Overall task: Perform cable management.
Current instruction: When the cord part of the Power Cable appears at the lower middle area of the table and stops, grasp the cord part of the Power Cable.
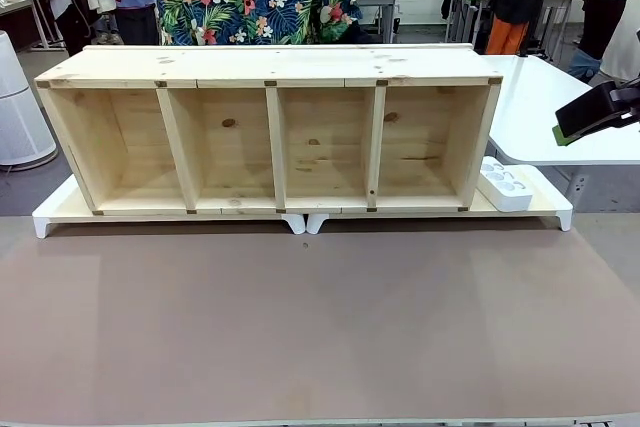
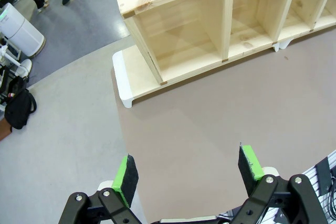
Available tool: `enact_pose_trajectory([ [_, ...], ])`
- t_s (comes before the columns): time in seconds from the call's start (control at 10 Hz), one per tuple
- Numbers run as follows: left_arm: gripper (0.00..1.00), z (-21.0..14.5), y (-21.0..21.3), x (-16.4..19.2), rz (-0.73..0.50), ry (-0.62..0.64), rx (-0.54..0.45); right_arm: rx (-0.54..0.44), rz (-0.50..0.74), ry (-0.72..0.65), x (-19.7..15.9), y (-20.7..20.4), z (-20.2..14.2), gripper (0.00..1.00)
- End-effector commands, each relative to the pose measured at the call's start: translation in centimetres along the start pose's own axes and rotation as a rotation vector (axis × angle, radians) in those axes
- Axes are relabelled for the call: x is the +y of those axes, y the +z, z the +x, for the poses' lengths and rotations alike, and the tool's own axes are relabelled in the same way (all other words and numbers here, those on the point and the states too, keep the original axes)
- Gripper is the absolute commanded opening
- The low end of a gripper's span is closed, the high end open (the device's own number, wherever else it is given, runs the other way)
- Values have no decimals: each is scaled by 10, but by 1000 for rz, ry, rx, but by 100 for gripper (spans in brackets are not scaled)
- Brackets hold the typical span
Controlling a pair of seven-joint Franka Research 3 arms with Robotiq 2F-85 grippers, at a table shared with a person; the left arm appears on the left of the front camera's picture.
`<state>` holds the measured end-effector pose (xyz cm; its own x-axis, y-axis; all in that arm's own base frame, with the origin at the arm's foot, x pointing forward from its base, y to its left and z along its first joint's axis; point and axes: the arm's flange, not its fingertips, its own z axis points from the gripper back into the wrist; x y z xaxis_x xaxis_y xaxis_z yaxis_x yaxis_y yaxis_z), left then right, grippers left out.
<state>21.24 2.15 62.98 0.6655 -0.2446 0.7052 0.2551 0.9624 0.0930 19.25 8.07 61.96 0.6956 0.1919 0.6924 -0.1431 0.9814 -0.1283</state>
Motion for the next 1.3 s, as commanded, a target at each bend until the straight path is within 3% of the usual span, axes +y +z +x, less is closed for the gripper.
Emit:
enact_pose_trajectory([
  [0.0,100,0,0,1,1,4,-1,1,-2,-1,-1,0,0,100],
  [1.2,100,0,0,1,1,4,-1,1,-2,-1,-1,0,0,100],
])
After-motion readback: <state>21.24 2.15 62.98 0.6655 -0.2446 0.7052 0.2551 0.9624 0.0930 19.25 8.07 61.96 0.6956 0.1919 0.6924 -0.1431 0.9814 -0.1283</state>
